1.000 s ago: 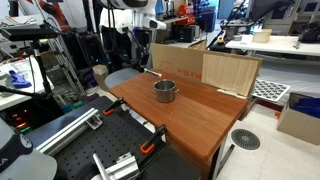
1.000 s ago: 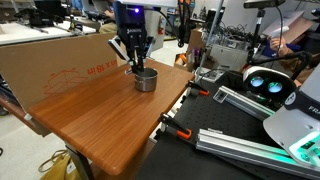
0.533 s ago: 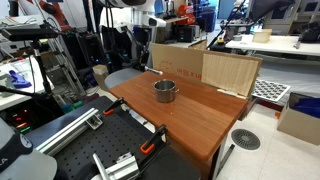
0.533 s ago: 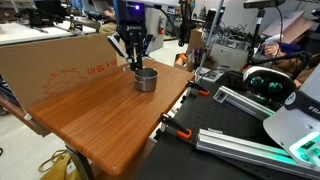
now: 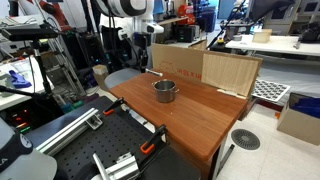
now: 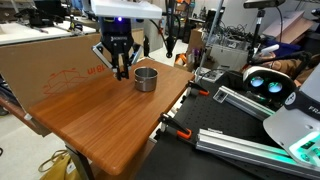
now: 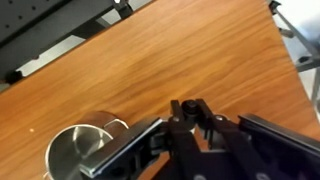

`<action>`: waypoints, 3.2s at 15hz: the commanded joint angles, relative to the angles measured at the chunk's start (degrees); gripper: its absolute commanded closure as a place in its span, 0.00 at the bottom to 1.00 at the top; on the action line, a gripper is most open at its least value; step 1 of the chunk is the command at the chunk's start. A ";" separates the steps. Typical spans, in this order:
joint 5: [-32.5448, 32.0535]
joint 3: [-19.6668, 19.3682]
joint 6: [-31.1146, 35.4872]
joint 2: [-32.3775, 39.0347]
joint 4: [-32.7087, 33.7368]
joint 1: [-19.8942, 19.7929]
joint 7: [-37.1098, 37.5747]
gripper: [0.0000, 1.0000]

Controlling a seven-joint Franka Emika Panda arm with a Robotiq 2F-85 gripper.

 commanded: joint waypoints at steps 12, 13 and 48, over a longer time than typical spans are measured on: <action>-6.02 -4.94 3.16 18.10 14.24 7.40 12.90 0.95; -5.98 -4.98 2.35 18.69 14.79 7.56 12.84 0.95; -4.90 -1.49 0.15 3.74 5.46 5.36 8.06 0.00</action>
